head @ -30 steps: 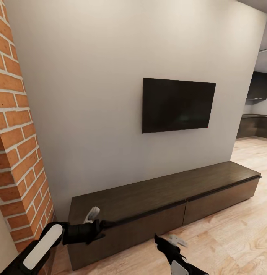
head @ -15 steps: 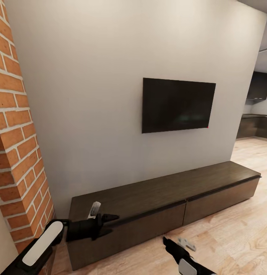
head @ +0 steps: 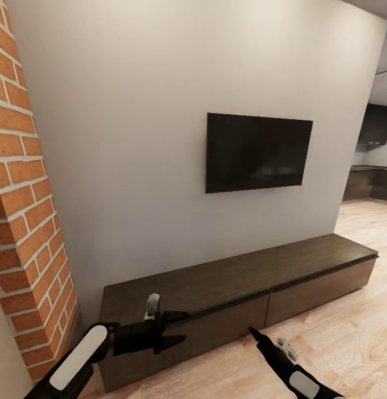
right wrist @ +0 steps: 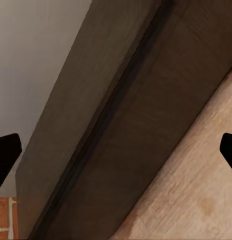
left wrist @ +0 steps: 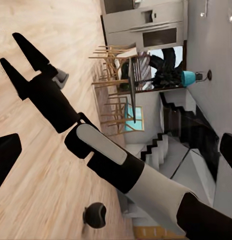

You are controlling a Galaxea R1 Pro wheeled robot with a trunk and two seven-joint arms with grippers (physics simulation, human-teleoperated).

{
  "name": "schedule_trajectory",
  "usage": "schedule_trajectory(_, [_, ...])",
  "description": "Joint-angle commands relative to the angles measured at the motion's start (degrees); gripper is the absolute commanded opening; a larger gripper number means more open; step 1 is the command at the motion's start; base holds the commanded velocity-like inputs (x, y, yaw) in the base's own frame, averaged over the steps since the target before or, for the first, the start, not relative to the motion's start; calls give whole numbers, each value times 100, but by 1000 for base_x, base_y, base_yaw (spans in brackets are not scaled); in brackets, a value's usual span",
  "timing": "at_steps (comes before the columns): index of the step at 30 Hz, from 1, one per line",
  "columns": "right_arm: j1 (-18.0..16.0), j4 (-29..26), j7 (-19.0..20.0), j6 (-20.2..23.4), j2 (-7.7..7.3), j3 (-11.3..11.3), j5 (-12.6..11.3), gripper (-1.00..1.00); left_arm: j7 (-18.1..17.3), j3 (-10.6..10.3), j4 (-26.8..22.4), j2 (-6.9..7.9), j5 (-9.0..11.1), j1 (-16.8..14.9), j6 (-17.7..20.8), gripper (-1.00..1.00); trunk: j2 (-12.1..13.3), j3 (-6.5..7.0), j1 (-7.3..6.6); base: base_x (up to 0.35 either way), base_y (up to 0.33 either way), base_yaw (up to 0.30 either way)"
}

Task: Place each of the two pumpkins and all three candles from the living room inside a cabinet in the living room (use any cabinet), then make sure every cabinet is closed, and position the cauldron so it is next to a table in the living room.

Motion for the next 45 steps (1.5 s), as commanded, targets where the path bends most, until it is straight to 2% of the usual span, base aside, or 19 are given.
schedule_trajectory(1, [-5,-3,100,26,-20,53,-199,100,-113,-10,13,10,-30,-6,-1,100,-3,-7,-1,0,0,0])
schedule_trajectory(3, [-7,-1,288,206,-40,55,-529,100,-169,-8,23,19,-12,-6,-2,100,-3,-7,-1,0,0,0])
schedule_trajectory(5, [-17,-3,439,391,-50,59,-753,100,-195,4,28,27,3,-1,0,100,-3,-7,-1,0,0,0])
schedule_trajectory(8, [-23,-7,555,474,-56,62,-834,100,-204,31,31,37,10,-1,0,100,-3,-7,-1,0,0,0])
schedule_trajectory(13, [-25,-6,591,632,-59,63,-859,100,-221,54,152,138,41,0,0,100,-3,-7,-1,0,0,0])
schedule_trajectory(17, [-26,-8,587,669,-57,63,-862,100,-224,62,181,187,205,1,0,100,-3,-7,-1,0,0,0])
schedule_trajectory(21, [-26,-11,597,661,-55,67,-862,100,-229,56,187,351,301,3,0,100,-3,-7,-1,0,0,0])
schedule_trajectory(24, [-26,4,588,660,-54,79,-862,100,-233,55,185,403,389,6,0,100,-3,-7,-1,0,0,0])
schedule_trajectory(26, [-26,28,556,673,-52,93,-859,100,-233,55,187,413,469,10,0,100,-3,-7,-1,0,0,0])
schedule_trajectory(32, [-26,50,515,704,-54,115,-854,100,-231,55,111,415,692,12,0,100,-244,-114,131,0,0,0])
schedule_trajectory(39, [-26,57,504,944,-55,88,-868,100,-225,10,167,359,722,4,-3,100,-525,-240,285,0,0,0])
schedule_trajectory(45, [-174,64,214,787,-44,65,-887,100,-223,4,176,354,718,4,-8,100,-765,-348,417,0,0,0])
